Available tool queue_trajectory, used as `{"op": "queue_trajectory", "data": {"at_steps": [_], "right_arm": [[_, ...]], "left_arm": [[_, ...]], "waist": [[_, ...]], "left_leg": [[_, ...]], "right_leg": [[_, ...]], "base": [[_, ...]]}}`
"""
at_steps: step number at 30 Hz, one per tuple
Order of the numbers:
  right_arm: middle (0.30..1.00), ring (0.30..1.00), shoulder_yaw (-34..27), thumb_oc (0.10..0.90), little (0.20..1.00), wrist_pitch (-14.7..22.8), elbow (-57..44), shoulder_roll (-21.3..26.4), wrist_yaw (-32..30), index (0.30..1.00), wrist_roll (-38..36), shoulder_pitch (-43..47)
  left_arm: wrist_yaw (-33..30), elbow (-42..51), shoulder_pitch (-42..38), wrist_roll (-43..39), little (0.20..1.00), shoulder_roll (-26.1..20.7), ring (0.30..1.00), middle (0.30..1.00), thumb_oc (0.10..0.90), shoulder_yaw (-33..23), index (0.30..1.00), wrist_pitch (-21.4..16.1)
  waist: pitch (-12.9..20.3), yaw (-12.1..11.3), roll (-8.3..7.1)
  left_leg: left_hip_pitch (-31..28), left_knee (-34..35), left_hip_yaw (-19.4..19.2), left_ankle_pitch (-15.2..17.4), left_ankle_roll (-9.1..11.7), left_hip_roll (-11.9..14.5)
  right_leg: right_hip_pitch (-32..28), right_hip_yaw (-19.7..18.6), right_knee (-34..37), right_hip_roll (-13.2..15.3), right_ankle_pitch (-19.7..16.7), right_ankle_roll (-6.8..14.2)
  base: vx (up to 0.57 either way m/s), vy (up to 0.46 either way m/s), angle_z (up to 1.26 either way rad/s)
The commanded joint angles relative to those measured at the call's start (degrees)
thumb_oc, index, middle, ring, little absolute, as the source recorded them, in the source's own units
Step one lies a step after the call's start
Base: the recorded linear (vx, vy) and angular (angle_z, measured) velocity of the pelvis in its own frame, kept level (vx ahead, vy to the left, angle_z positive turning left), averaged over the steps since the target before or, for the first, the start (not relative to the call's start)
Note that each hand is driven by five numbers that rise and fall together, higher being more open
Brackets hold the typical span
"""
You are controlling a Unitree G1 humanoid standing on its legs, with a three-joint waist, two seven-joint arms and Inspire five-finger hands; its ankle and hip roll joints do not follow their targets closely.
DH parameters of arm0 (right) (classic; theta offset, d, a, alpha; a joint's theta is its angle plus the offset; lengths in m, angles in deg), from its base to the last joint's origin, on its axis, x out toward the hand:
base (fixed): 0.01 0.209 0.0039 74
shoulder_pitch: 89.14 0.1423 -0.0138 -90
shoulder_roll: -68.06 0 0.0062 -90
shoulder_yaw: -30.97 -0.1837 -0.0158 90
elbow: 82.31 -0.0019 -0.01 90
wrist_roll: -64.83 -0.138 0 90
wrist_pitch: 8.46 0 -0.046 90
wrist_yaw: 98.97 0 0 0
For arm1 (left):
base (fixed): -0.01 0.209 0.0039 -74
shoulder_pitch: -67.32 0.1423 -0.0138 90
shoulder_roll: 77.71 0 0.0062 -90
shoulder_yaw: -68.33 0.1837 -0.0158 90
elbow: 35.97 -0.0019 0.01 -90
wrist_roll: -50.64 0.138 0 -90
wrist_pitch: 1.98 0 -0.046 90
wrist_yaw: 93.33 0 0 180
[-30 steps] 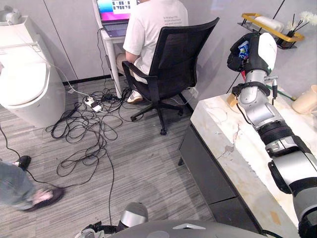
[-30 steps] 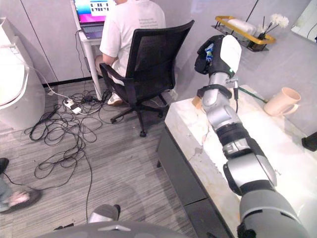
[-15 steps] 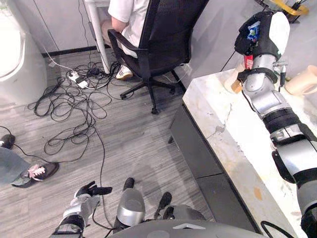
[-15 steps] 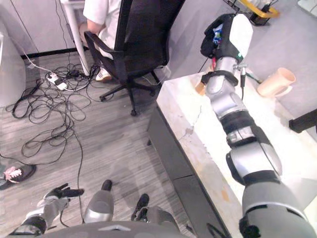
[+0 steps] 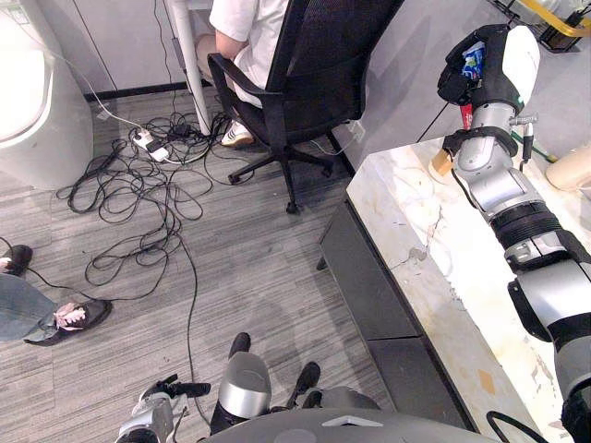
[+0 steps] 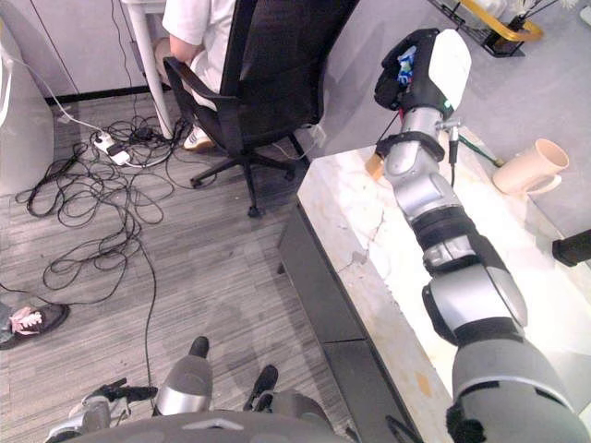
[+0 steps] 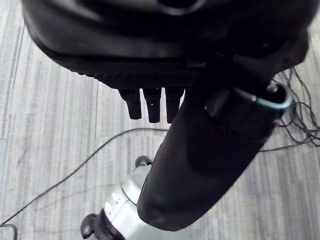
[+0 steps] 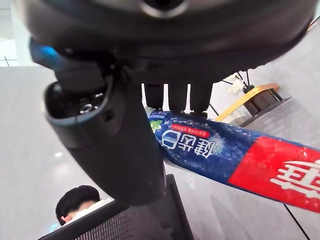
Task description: Organize the bathroom.
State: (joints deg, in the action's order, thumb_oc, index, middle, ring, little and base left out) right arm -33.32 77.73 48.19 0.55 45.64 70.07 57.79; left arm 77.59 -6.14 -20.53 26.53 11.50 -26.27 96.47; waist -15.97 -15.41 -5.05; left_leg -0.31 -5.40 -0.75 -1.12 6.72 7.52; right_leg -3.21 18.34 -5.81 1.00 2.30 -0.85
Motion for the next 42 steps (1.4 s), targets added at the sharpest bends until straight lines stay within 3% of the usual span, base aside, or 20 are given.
{"op": "queue_trajectory", "data": {"at_steps": [1, 15, 30, 31, 32, 33, 34, 42], "right_arm": [[0.3, 0.3, -2.1, 0.4, 0.3, 1.9, -5.2, 3.7, -3.2, 0.3, 0.3, 5.9], [0.3, 0.3, -4.8, 0.4, 0.3, 1.4, -6.4, 2.9, -3.4, 0.3, -1.2, 1.4], [0.3, 0.3, -8.7, 0.4, 0.3, 0.4, -6.9, -2.4, 0.3, 0.3, -6.7, -5.5], [0.333, 0.333, -8.7, 0.422, 0.333, 0.2, -6.8, -2.8, 0.5, 0.333, -6.7, -5.8], [0.825, 0.825, -8.7, 0.75, 0.825, 0.5, -6.6, -3.2, 0.7, 0.825, -6.7, -6.2], [0.825, 0.825, -8.7, 0.75, 0.825, 0.5, -6.6, -3.2, 0.7, 0.825, -6.7, -6.2], [0.9, 0.9, -8.6, 0.8, 0.9, 0.2, -6.8, -3.6, 1.6, 0.9, -6.2, -6.6], [0.9, 0.9, -8.6, 0.8, 0.9, -0.1, -7.4, -3.6, 4.1, 0.9, -6.4, -7.7]], "left_arm": [[0.3, -1.9, 2.0, 1.9, 0.9, -1.6, 0.9, 0.9, 0.8, 3.4, 0.9, -1.3], [-0.5, -2.5, 0.4, 2.1, 0.9, -1.9, 0.9, 0.9, 0.8, 3.1, 0.9, 1.7], [-1.7, -2.5, -0.2, 2.0, 0.9, -0.5, 0.9, 0.9, 0.8, 3.2, 0.9, 3.9], [-1.7, -2.6, 0.0, 1.9, 0.9, -0.3, 0.9, 0.9, 0.8, 3.3, 0.9, 3.8], [-1.4, -2.8, 0.2, 2.4, 0.9, -0.2, 0.9, 0.9, 0.8, 3.2, 0.9, 3.9], [-1.4, -2.8, 0.2, 2.4, 0.9, -0.2, 0.9, 0.9, 0.8, 3.2, 0.9, 3.9], [-1.4, -3.1, 0.3, 2.1, 0.9, 0.0, 0.9, 0.9, 0.8, 3.3, 0.9, 3.9], [-0.8, -3.3, 1.0, 2.2, 0.9, 0.6, 0.9, 0.9, 0.8, 3.2, 0.9, 4.4]], "waist": [[6.4, -0.2, -1.49], [6.4, 1.5, -0.89], [6.7, 2.8, 0.86], [6.7, 2.8, 0.98], [6.8, 2.8, 1.15], [6.8, 2.8, 1.15], [6.9, 2.9, 1.45], [7.7, 3.4, 2.13]], "left_leg": [[2.1, -2.6, -0.8, 0.4, 2.9, 3.3], [0.1, -2.7, -2.2, 1.0, 2.7, 3.7], [-2.9, -1.5, -3.2, 1.2, 2.5, 3.3], [-3.1, -1.4, -3.3, 1.2, 2.5, 3.3], [-3.5, -1.2, -3.4, 1.2, 2.5, 3.3], [-3.5, -1.2, -3.4, 1.2, 2.5, 3.3], [-3.9, -1.0, -3.5, 1.1, 2.5, 3.3], [-5.3, 0.2, -3.5, 1.2, 2.3, 3.0]], "right_leg": [[-1.6, -2.0, -0.5, 6.1, 2.2, 4.9], [-4.0, -3.0, 0.9, 6.1, 1.9, 5.5], [-6.7, -3.2, 2.1, 6.7, 1.8, 5.7], [-7.0, -3.1, 2.2, 6.7, 1.8, 5.8], [-7.3, -3.1, 2.4, 6.8, 1.8, 5.8], [-7.3, -3.1, 2.4, 6.8, 1.8, 5.8], [-7.6, -3.0, 2.5, 6.9, 1.8, 5.8], [-8.5, -3.0, 2.6, 7.0, 2.1, 5.8]], "base": [[0.02, -0.018, -0.04], [0.02, -0.012, -0.05], [0.02, 0.022, -0.03], [0.03, 0.03, -0.02], [0.03, 0.03, -0.02], [0.04, 0.043, -0.01], [0.03, 0.033, -0.01], [0.01, 0.029, -0.02]]}}
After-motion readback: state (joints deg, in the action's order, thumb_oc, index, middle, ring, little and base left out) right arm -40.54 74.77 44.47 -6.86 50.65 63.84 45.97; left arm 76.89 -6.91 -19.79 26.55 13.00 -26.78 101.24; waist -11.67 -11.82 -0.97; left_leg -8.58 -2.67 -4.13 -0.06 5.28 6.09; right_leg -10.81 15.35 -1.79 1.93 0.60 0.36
